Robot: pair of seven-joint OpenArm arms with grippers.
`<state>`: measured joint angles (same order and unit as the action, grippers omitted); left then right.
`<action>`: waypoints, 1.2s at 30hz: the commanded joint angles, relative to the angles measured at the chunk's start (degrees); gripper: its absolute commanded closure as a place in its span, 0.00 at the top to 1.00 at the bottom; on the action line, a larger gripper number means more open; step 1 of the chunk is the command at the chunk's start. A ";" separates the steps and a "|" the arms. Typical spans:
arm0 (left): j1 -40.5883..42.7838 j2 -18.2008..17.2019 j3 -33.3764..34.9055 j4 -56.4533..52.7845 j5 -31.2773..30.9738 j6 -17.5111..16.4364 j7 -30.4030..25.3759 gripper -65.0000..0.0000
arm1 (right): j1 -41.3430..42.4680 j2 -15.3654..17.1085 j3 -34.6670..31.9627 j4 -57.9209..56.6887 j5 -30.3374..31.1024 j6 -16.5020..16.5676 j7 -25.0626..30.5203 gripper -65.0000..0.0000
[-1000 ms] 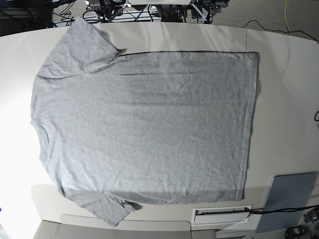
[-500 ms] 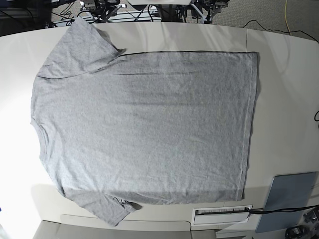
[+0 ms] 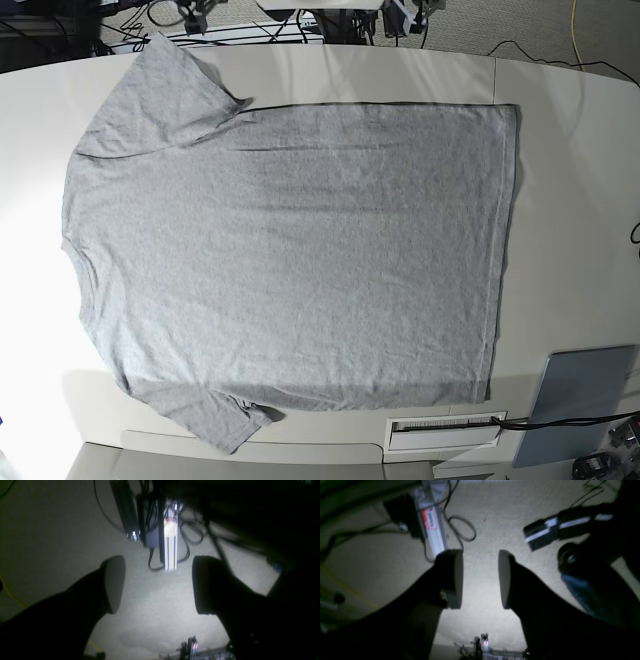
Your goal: Fold the T-shirt properly
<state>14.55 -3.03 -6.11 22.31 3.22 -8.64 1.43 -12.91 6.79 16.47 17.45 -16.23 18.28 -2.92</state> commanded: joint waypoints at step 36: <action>40.44 -28.55 -0.07 103.34 15.58 -9.57 17.44 0.65 | -52.89 23.23 0.15 102.60 5.90 2.21 -24.81 0.36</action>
<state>54.50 -31.14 -6.04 124.88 18.83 -19.03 19.59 -65.19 29.58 16.21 119.28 -10.24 21.04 -28.27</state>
